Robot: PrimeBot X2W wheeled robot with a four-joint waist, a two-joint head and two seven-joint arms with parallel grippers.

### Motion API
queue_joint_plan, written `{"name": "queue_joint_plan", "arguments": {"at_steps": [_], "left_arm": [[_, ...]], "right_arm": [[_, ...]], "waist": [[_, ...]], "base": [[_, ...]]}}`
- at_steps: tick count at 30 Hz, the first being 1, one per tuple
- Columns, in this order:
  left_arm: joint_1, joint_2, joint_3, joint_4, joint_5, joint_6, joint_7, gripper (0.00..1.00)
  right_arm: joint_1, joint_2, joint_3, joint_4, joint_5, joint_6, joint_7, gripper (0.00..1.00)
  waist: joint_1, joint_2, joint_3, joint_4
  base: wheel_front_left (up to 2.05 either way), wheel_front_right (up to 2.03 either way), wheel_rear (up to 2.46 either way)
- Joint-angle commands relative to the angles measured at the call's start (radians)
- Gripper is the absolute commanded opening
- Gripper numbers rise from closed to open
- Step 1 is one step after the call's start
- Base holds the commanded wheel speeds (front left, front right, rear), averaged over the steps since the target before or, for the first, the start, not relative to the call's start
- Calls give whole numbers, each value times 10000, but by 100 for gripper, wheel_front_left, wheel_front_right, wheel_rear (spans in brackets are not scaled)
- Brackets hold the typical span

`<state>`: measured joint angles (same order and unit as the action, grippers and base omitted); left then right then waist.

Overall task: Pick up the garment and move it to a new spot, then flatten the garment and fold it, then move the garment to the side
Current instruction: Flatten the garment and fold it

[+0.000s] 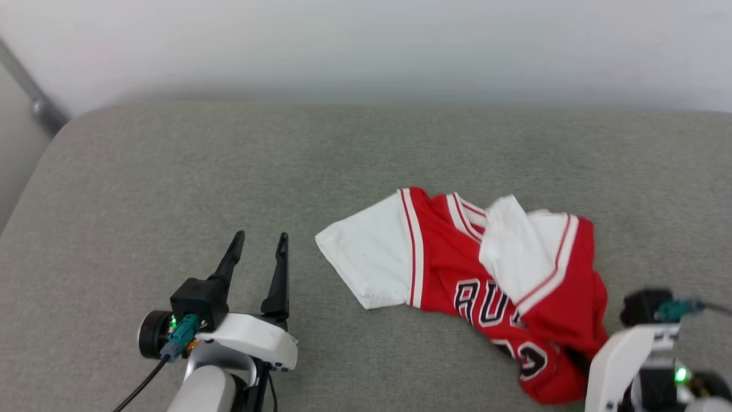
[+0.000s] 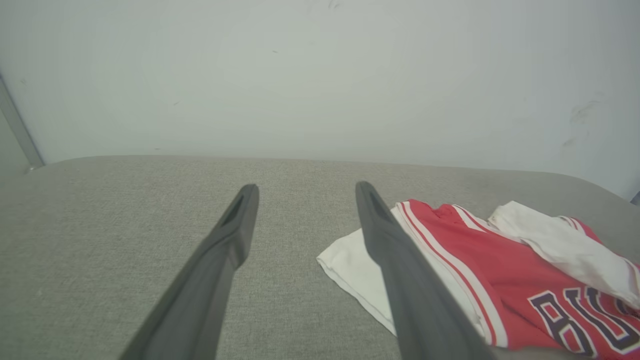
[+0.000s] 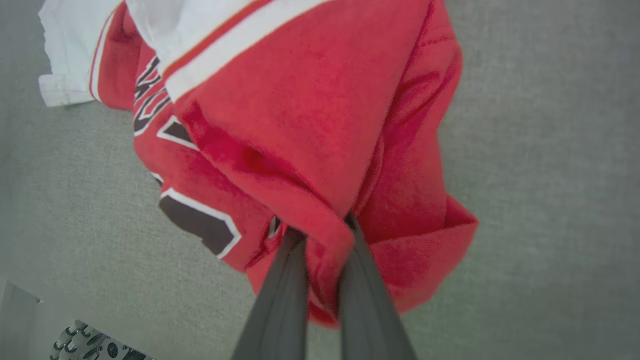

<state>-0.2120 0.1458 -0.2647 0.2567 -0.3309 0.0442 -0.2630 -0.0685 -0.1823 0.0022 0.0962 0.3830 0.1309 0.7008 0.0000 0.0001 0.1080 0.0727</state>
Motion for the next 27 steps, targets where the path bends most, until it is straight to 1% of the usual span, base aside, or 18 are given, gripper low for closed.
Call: {"name": "queue_joint_plan", "arguments": {"at_steps": [1,5,6,7,8,10,13,14,15,17,18,19,23,27], "left_arm": [[156,57,82,3,-68,48,-23,100],[298,117,146,19,-76,121,-23,100],[298,130,160,21,-89,141,-23,100],[308,142,167,29,-102,158,-23,100],[330,160,170,36,-109,165,-22,100],[382,168,171,41,-128,190,-15,100],[442,195,155,41,-133,253,17,100],[442,195,155,41,-133,253,17,100],[491,192,132,42,-139,266,19,100],[511,189,106,47,-126,268,32,100],[552,175,51,60,-129,272,67,100],[552,175,51,60,-129,272,67,100],[465,135,-49,52,-132,241,85,100],[200,75,-199,25,-76,152,82,100]], "right_arm": [[651,336,-151,-221,-229,-3,-43,0],[1787,804,-247,-356,-734,-5,-337,0],[1906,898,-267,-315,-784,-3,-489,23],[1959,943,-242,-304,-847,-3,-672,72],[1988,987,-234,-333,-843,-3,-853,100],[1935,1034,-176,-523,-811,-3,-1206,100],[1810,837,-82,-944,-895,-3,-1483,100],[1810,837,-82,-944,-895,-3,-1483,100],[1783,679,13,-1409,-863,-3,-1398,100],[1788,591,77,-1638,-837,-3,-1328,100],[1743,406,184,-2113,-780,-3,-1075,100],[1743,406,184,-2113,-780,-3,-1075,100],[1379,92,368,-2731,-664,-3,-489,100],[724,-246,813,-2600,-534,-3,221,100]], "waist": [[0,-1,-260,-379],[0,-1,-303,-597],[0,-1,-299,-627],[0,-1,-309,-655],[0,-1,-323,-685],[0,-1,-350,-733],[0,-1,-412,-764],[0,-1,-412,-764],[0,-1,-460,-757],[0,-1,-488,-738],[0,-1,-545,-681],[0,-1,-545,-681],[0,-1,-527,-506],[0,-1,-302,-220]], "base": [[0,0,0],[0,0,0],[0,0,0],[0,0,0],[0,0,0],[0,0,0],[0,0,0],[0,0,0],[0,0,0],[0,0,0],[0,0,0],[0,0,0],[0,0,0],[0,0,0]]}}
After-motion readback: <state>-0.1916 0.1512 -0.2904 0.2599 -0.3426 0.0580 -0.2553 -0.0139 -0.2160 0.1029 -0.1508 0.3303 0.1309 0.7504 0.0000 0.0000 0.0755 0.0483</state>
